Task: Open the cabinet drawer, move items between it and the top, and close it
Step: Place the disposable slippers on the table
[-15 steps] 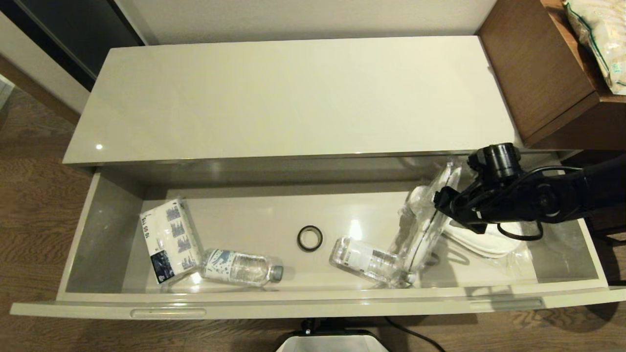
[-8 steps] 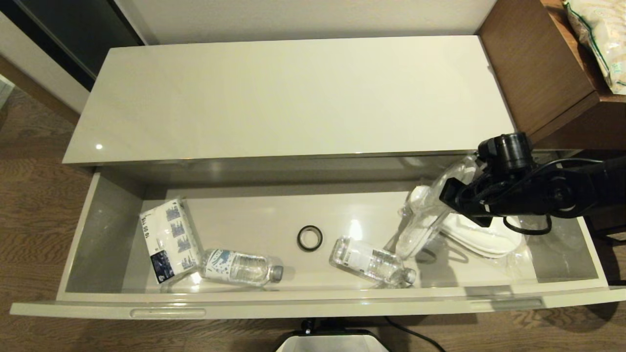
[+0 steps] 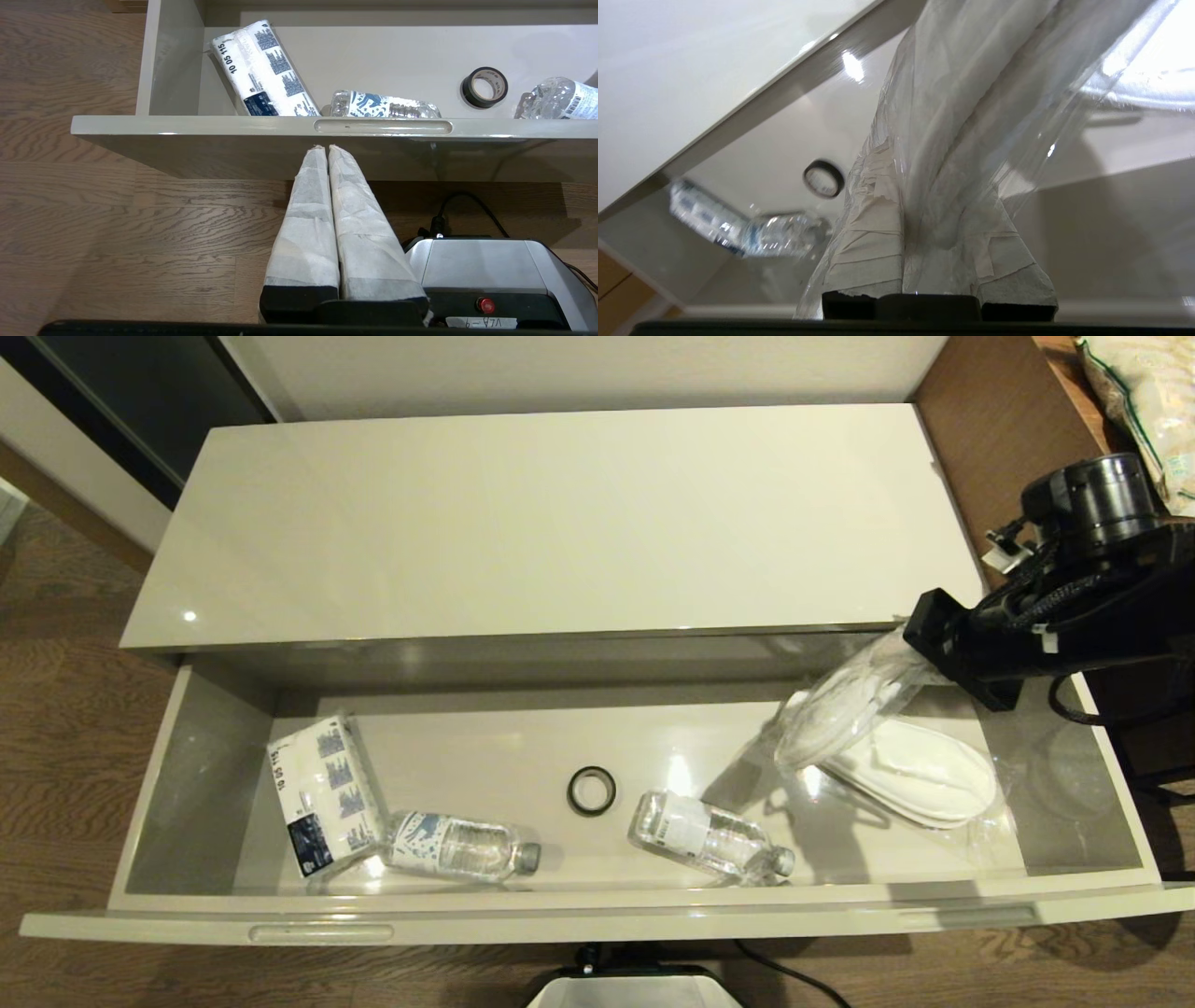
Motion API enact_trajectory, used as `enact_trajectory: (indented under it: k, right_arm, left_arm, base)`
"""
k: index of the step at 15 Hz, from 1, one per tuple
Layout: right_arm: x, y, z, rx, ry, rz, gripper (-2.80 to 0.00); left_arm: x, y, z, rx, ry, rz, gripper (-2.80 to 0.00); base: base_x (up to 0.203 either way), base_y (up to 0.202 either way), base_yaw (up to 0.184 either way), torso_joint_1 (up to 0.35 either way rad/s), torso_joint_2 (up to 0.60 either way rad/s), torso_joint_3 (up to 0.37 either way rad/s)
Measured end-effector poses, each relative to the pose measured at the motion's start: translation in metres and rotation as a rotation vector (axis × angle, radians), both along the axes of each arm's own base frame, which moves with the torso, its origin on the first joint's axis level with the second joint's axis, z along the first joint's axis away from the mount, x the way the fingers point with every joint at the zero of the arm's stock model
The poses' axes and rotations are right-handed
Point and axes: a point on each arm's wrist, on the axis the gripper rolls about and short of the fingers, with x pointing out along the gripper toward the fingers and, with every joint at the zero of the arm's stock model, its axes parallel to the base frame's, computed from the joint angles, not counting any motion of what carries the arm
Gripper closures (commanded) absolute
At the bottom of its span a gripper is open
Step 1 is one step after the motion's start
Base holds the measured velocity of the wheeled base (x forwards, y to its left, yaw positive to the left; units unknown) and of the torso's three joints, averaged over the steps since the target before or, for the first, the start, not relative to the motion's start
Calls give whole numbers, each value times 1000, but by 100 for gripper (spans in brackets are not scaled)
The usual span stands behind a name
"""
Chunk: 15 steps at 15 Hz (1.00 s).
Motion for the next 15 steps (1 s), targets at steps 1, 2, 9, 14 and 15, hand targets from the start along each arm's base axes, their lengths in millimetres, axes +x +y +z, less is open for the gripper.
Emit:
enact_trajectory:
  k: [1,2,9,14,15]
  right_arm:
    - [-8,-1,8,7,-2,19,0]
    - [-18,-2,18,17,1,55,0]
    - [-78,-11,86,73,-48,85,0]
    - [-47,-11,105,133,-287,-119,0]
    - [-32,-10,105,114,-331,-165,0]
  left_arm:
    - [0,0,0,0,0,0,0]
    - [0,0,0,0,0,0,0]
    - [0,0,0,0,0,-1,0]
    - [0,0,0,0,0,-1,0]
    - [0,0,0,0,0,-1,0]
  base:
    - [0,0,0,0,0,0]
    - [0,0,0,0,0,0]
    - [0,0,0,0,0,0]
    - [0,0,0,0,0,0]
    - [0,0,0,0,0,0]
